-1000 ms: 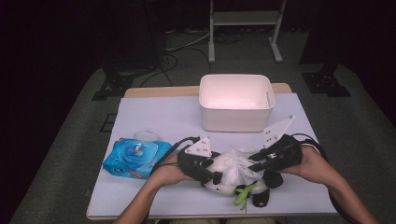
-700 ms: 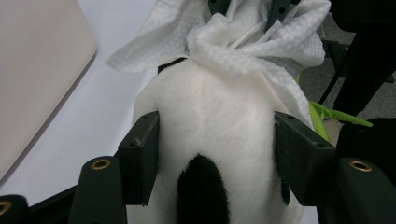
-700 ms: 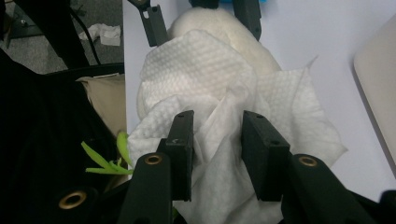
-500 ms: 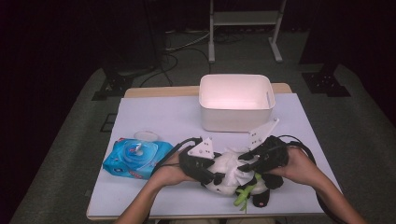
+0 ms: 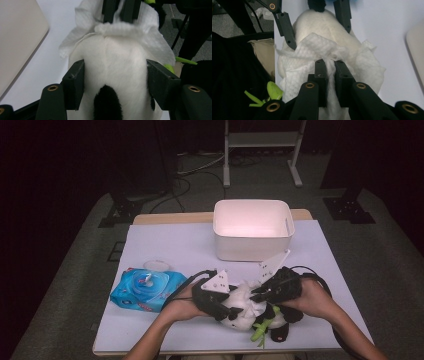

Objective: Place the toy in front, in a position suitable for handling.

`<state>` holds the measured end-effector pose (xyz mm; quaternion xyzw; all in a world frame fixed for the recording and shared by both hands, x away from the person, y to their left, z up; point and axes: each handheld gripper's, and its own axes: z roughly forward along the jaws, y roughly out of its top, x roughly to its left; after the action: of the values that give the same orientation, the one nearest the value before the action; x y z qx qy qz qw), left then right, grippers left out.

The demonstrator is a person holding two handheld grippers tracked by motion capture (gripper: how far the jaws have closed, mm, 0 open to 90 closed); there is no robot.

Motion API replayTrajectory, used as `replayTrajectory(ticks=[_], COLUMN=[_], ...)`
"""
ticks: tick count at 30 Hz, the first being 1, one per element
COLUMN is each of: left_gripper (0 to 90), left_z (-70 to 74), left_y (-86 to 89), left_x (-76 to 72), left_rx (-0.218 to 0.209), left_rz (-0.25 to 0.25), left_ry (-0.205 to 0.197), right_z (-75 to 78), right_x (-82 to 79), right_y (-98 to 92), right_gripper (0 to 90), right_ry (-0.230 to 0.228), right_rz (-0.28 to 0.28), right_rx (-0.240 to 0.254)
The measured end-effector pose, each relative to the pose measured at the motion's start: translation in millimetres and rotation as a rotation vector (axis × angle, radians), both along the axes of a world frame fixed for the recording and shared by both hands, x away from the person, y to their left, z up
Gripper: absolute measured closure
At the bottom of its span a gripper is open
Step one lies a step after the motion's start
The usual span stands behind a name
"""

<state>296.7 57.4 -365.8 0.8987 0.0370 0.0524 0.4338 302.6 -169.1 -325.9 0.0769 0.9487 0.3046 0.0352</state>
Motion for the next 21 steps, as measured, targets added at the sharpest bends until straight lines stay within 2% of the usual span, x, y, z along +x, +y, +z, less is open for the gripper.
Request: replayTrajectory(ticks=[2,5,8,15,17,21], left_gripper=[35.5,35.2,35.1,35.1,35.0,35.0], left_z=[-0.7,-1.5,-1.5,-2.8,-2.1,-2.2], left_y=[1.2,2.6,2.5,5.0,4.9,4.0], left_x=[0.1,0.8,1.6,5.1,6.4,7.0], left_rx=[-0.005,-0.012,-0.013,-0.019,-0.009,-0.018], left_rz=[-0.002,0.001,0.000,0.010,0.007,0.011], left_ry=[0.003,0.011,0.011,0.023,0.018,0.027], right_z=[5.4,11.6,11.5,9.4,7.4,3.6], right_x=[-1.3,-2.0,-3.6,-18.3,-23.1,-33.3], right_y=[-5.5,-20.6,-37.5,-72.3,-81.0,-97.2], right_gripper=[81.6,81.5,81.4,81.3,81.3,81.2], right_ry=[-0.019,-0.017,0.001,0.005,0.006,0.017], right_rz=[-0.012,-0.043,-0.068,-0.107,-0.117,-0.139], right_rx=[0.008,0.015,0.043,0.113,0.124,0.146])
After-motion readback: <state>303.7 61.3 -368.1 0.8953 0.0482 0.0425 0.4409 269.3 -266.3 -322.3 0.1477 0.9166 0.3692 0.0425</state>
